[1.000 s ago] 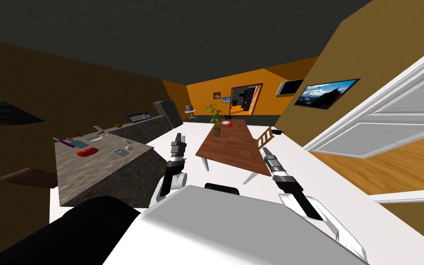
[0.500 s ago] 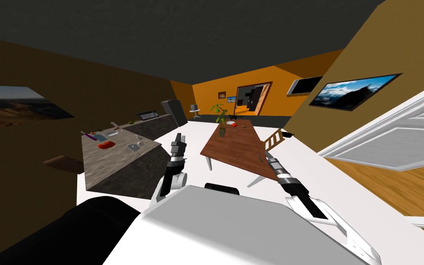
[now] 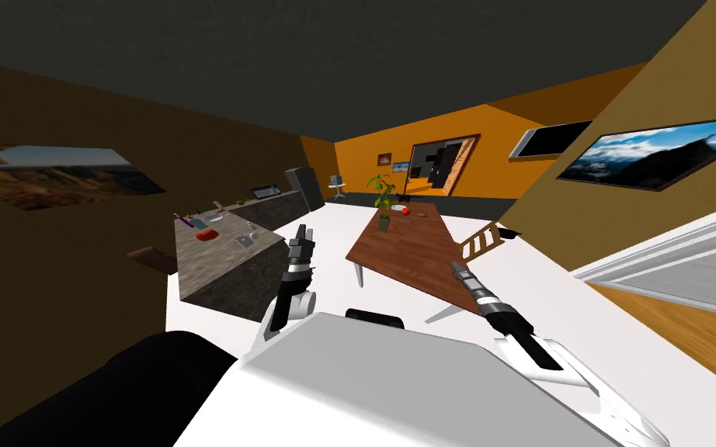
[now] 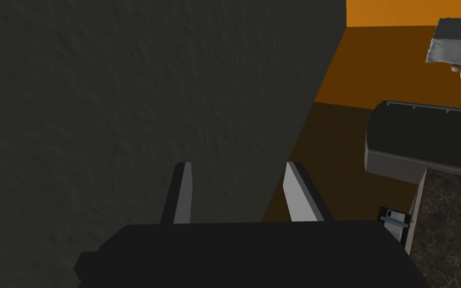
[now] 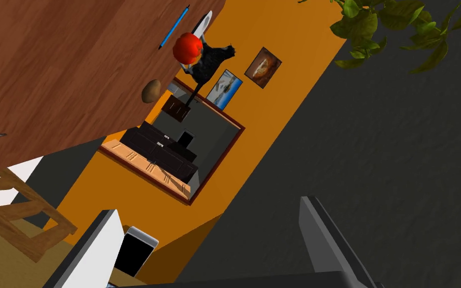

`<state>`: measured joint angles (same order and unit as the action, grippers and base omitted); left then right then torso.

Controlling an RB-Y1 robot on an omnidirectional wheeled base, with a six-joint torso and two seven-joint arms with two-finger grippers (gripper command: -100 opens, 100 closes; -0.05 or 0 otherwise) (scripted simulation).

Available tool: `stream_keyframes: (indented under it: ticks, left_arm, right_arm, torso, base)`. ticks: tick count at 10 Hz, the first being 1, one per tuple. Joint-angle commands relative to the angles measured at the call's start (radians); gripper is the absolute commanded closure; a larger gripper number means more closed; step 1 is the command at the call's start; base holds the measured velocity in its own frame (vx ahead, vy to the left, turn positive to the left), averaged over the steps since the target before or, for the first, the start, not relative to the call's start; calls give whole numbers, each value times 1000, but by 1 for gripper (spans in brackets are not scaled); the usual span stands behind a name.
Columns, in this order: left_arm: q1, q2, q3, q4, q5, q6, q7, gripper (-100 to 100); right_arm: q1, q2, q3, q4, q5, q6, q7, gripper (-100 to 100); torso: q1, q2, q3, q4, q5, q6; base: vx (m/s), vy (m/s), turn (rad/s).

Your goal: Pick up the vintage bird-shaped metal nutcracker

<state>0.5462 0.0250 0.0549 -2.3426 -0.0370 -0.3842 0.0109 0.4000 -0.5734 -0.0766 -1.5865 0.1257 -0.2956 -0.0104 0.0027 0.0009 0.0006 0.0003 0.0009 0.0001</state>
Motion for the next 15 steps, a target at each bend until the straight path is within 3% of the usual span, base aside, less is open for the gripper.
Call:
stream_keyframes:
  ticks: [1,3,8,10,12,15]
  left_arm:
    - [0,0,0,0,0,0,0,0]
    - [0,0,0,0,0,0,0,0]
    - [0,0,0,0,0,0,0,0]
    - [0,0,0,0,0,0,0,0]
    - [0,0,0,0,0,0,0,0]
    - [0,0,0,0,0,0,0,0]
  right_arm:
    - [-9,-14,-1,50,8,7,2,-100]
    - [-9,-14,-1,61,8,7,2,-100]
    - [-40,-93,-11,207,62,48,9,-100]
    - [-50,-116,-13,276,81,60,10,-100]
    - [-50,-116,-13,295,81,60,10,-100]
    - [-70,-153,-16,390,123,82,12,-100]
  torso:
    - [0,0,0,0,0,0]
    - [-2,1,0,0,0,1]
    - [-1,0,0,0,0,1]
    - [-1,0,0,0,0,1]
    - [-2,0,0,0,0,1]
    - [-3,0,0,0,-1,1]
  base:
    - [4,40,103]
    - [0,7,-1]
    - [6,36,166]
    - [11,31,149]
    - [7,8,46]
    - [6,11,173]
